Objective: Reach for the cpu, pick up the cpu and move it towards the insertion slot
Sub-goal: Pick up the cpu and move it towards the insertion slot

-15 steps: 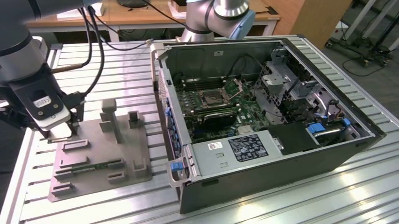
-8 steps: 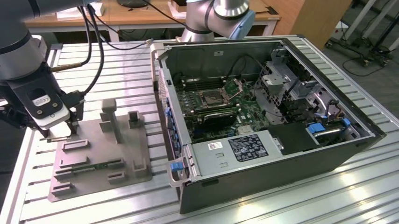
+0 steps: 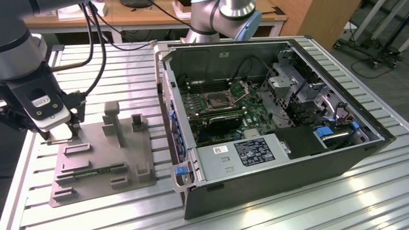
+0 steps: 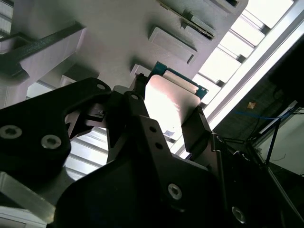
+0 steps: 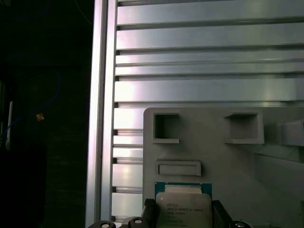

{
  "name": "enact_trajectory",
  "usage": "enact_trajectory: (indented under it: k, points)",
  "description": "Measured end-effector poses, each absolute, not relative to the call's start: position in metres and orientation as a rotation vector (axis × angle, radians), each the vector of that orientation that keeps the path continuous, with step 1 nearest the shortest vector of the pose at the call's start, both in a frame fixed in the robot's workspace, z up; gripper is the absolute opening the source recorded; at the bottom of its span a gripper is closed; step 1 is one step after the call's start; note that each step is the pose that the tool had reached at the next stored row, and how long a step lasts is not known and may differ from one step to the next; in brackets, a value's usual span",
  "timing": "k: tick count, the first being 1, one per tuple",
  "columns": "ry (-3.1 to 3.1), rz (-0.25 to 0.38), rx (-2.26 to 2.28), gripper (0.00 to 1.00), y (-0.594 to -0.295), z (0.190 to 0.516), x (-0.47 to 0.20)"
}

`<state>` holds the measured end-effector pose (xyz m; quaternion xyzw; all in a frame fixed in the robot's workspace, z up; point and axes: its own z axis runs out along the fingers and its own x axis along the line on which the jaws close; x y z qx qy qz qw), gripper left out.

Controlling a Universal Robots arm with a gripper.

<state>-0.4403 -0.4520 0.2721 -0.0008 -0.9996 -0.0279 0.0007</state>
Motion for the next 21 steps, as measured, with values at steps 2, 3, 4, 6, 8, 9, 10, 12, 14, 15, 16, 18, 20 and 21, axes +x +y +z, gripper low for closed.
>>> enact_trajectory:
  k: [2,3,4,6,8,9,10,12,14,15,16,18,20,21]
  points:
    - [-3.139,-0.088,-0.003,0.55,-0.4520,0.2730,-0.4403]
    - [-3.139,-0.088,-0.003,0.55,-0.4520,0.2736,-0.4403]
    - [-3.139,-0.088,-0.003,0.55,-0.4520,0.2740,-0.4403]
    - [-3.139,-0.088,-0.003,0.55,-0.4520,0.2749,-0.4403]
    - [-3.139,-0.088,-0.003,0.55,-0.4520,0.2755,-0.4403]
    - [-3.139,-0.088,-0.003,0.55,-0.4520,0.2758,-0.4403]
    - [-3.139,-0.088,-0.003,0.55,-0.4520,0.2762,-0.4403]
    - [-3.139,-0.088,-0.003,0.55,-0.4520,0.2769,-0.4403]
    - [-3.139,-0.088,-0.003,0.55,-0.4520,0.2777,-0.4403]
    - [-3.139,-0.088,-0.003,0.55,-0.4520,0.2779,-0.4403]
    - [-3.139,-0.088,-0.003,0.55,-0.4520,0.2781,-0.4403]
    - [-3.139,-0.088,-0.003,0.55,-0.4520,0.2785,-0.4403]
    - [-3.139,-0.088,-0.004,0.55,-0.4520,0.2787,-0.4403]
    - [-3.139,-0.088,-0.004,0.55,-0.4520,0.2789,-0.4403]
